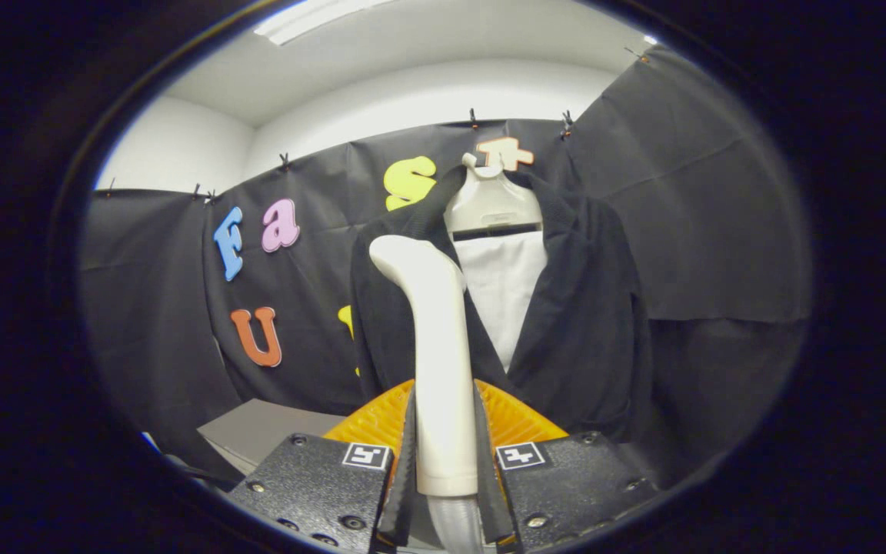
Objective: Iron the clothes twice with a garment steamer, once on the left side and once on the right side.
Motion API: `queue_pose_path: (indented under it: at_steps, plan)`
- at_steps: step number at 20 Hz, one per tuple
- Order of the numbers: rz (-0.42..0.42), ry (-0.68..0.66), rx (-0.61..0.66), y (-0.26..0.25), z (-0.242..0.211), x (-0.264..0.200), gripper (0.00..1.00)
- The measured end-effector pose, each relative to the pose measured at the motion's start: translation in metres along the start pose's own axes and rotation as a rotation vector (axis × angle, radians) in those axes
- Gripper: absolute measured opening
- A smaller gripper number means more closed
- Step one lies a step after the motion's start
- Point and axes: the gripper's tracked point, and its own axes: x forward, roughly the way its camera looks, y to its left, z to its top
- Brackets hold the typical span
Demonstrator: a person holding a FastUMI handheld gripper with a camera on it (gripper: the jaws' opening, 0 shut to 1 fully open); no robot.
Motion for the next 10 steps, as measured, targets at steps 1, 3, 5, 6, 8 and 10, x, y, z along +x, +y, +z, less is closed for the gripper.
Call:
queue_pose_path:
  at_steps: [1,3,5,6,8,10]
  plan:
    - [-0.01,-0.005,-0.019,-0.002,-0.004,0.003,0.37]
    - [-0.008,-0.004,-0.02,-0.001,-0.01,0.005,0.37]
    - [-0.003,0.011,-0.004,0.0,-0.017,0.007,0.37]
    - [-0.009,0.018,-0.005,-0.001,-0.019,0.008,0.37]
    - [-0.018,0.039,0.003,-0.001,-0.027,0.012,0.37]
    - [-0.019,0.067,0.026,0.001,-0.037,0.017,0.37]
